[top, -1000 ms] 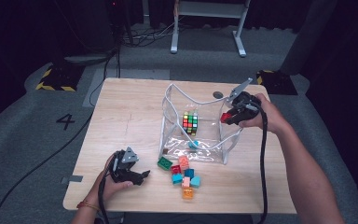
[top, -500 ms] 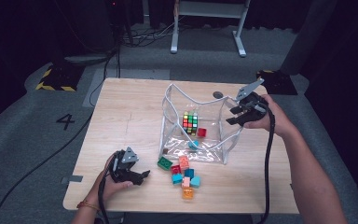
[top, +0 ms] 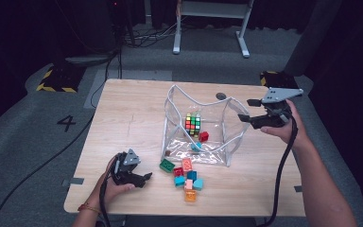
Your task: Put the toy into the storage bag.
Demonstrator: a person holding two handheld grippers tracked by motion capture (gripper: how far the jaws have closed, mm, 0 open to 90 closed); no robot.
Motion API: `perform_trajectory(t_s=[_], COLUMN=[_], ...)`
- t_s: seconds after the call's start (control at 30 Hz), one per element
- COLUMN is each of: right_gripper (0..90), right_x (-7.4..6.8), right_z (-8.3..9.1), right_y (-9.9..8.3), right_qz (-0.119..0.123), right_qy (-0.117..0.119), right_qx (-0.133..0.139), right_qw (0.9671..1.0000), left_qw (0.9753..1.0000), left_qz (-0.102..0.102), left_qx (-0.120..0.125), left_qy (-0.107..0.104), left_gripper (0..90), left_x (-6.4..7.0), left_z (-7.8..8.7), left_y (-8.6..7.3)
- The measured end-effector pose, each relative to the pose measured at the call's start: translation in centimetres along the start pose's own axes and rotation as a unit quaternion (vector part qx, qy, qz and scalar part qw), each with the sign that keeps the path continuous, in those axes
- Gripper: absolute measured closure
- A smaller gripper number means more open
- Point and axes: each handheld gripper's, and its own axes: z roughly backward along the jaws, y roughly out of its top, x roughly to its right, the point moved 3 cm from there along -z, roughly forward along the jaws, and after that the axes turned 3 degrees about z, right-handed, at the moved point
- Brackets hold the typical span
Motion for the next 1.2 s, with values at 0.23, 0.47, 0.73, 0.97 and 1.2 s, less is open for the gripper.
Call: perform_trajectory(t_s=[0.23, 0.47, 0.73, 0.97, 1.2], right_gripper=[28.5, 28.3, 29.1, 30.4, 32.3], right_x=[-0.2, -1.2, -2.5, -4.7, -8.0], right_z=[2.6, 4.5, 4.8, 4.1, 2.1], right_y=[-1.1, -3.2, -6.9, -10.0, -12.7], right_qz=[-0.015, -0.019, -0.039, -0.042, -0.041], right_qy=[-0.028, -0.048, -0.041, -0.025, 0.014], right_qx=[0.035, 0.058, 0.065, 0.053, 0.036], right_qw=[0.9989, 0.997, 0.9963, 0.9974, 0.9984], left_qw=[1.0, 1.0, 1.0, 1.0, 1.0], left_qz=[0.0, 0.0, 0.0, 0.0, 0.0], left_qx=[0.0, 0.0, 0.001, 0.0, 0.0], left_qy=[0.001, 0.0, 0.001, 0.001, 0.002], left_gripper=[13.0, 13.0, 13.0, 13.0, 13.0], left_x=[0.0, 0.0, 0.0, 0.0, 0.0], left_z=[0.0, 0.0, 0.0, 0.0, 0.0], left_y=[0.0, 0.0, 0.0, 0.0, 0.0])
